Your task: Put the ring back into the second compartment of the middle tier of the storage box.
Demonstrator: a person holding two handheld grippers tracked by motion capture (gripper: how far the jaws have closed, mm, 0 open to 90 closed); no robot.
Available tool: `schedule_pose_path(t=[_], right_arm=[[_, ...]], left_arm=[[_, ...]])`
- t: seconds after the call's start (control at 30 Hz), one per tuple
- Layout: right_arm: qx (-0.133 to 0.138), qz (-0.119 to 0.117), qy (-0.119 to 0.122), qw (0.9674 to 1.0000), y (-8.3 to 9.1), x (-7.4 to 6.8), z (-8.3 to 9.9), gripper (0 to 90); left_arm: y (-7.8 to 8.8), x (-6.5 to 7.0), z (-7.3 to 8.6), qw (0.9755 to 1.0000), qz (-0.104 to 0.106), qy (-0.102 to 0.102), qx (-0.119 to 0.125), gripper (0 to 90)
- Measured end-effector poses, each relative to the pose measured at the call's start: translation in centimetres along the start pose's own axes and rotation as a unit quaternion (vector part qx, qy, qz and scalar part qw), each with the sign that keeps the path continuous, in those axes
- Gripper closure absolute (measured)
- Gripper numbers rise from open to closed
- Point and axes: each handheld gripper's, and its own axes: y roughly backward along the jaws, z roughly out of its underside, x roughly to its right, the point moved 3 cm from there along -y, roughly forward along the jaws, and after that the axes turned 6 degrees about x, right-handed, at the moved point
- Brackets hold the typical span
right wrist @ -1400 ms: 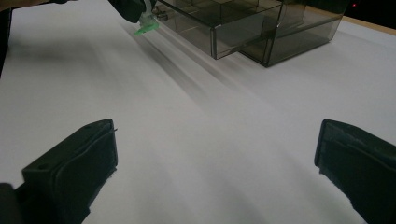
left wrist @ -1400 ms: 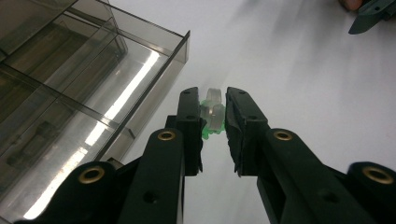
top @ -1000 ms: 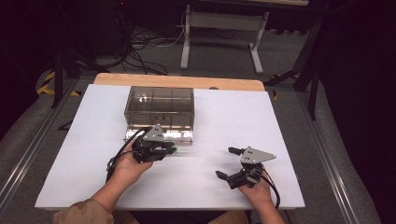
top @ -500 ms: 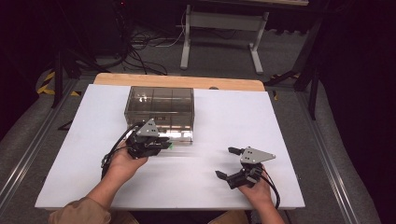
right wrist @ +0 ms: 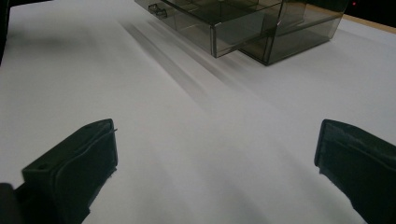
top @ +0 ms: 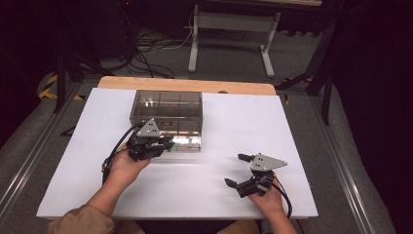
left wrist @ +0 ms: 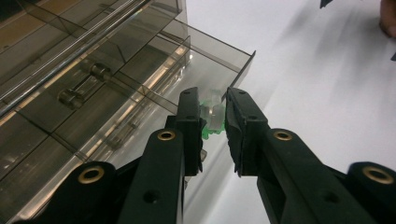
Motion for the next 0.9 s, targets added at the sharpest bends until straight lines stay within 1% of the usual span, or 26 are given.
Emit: schedule_pose_path(t=[0.03,0.4,0.47,0.63,0.73,0.77,0.9], right_arm=[[0.0,0.0,0.0,1.0,0.0,0.0,0.0,0.0],[-0.001,-0.001,0.001,1.0,0.0,0.0,0.0,0.0],[-0.001,-0.001,0.001,1.0,0.0,0.0,0.0,0.0],[0.0,-0.001,0.002,1.0,0.0,0.0,0.0,0.0],[0.0,-0.002,0.002,1.0,0.0,0.0,0.0,0.0],[0.0,-0.002,0.002,1.0,0.0,0.0,0.0,0.0],[0.0,-0.002,0.002,1.0,0.0,0.0,0.0,0.0]], left_arm=[[0.0,-0.1,0.0,1.0,-0.005,0.003,0.0,76.8],[-0.2,-0.8,0.1,0.9995,-0.027,0.017,0.004,76.6],[-0.2,-0.8,0.1,0.9991,-0.034,0.023,0.005,76.6],[-0.4,-1.0,0.2,0.9982,-0.052,0.029,0.004,76.6],[-0.5,-1.1,0.2,0.9976,-0.06,0.035,0.007,76.5],[-0.5,-1.2,0.2,0.9975,-0.062,0.034,0.006,76.4],[-0.6,-1.4,0.2,0.9963,-0.073,0.044,0.007,76.4]])
